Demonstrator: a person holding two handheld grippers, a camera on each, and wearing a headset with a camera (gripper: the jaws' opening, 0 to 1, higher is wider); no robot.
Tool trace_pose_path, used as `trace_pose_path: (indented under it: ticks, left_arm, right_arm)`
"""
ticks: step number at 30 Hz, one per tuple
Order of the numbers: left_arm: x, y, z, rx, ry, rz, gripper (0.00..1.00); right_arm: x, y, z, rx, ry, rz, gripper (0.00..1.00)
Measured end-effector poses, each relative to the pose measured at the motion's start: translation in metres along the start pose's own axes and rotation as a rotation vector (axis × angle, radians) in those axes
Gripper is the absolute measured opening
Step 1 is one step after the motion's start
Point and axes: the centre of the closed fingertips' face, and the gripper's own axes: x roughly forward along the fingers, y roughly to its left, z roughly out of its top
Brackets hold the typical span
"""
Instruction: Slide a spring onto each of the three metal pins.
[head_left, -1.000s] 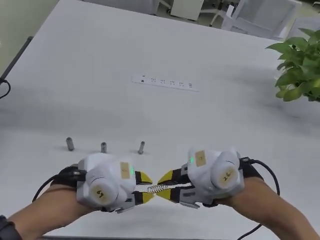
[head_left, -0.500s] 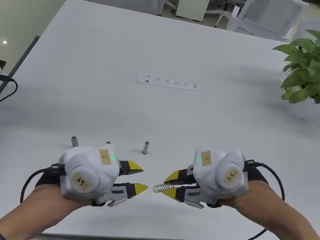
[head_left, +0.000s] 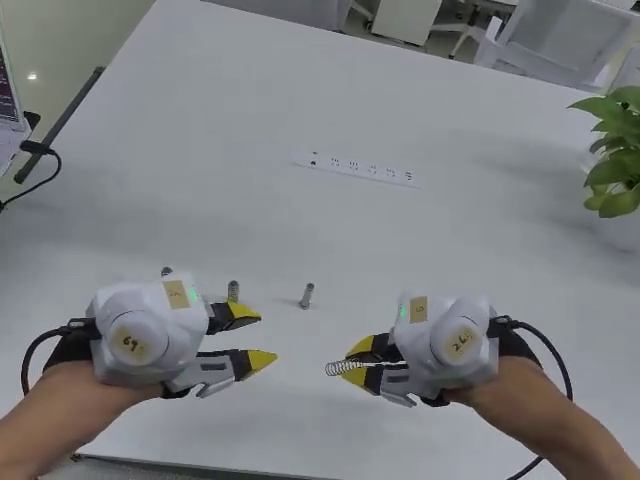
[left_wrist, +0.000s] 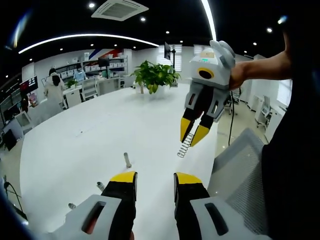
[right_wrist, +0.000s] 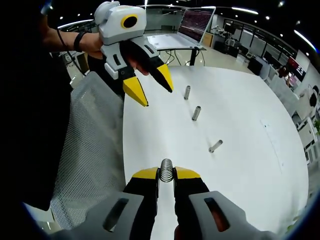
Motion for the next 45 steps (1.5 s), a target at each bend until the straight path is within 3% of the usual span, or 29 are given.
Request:
trace_pose_path:
  ticks: [10,20,33,45]
  left_arm:
    - [-0.027,0.028,-0.024,-0.064,0.010,0.102,0.30]
    - [-0.051,0.047,-0.041,-0.116,0.010,0.175,0.38]
    - [-0.076,0.057,-0.062,-0.165,0.027,0.237,0.47]
    - [-0.093,0.066,-0.067,-0.205,0.021,0.288,0.53]
  right_arm:
    - [0.006,-0.019,0.000,-0.024,0.031,0.006,0.08]
    - [0.009,-0.041,0.002,-0.024,0.051,-0.019,0.08]
    - [0.019,-0.069,0.010,-0.037,0.071,-0.034,0.08]
    - [0.031,-0.093,0.015,-0.073,0.110,-0.029,0.08]
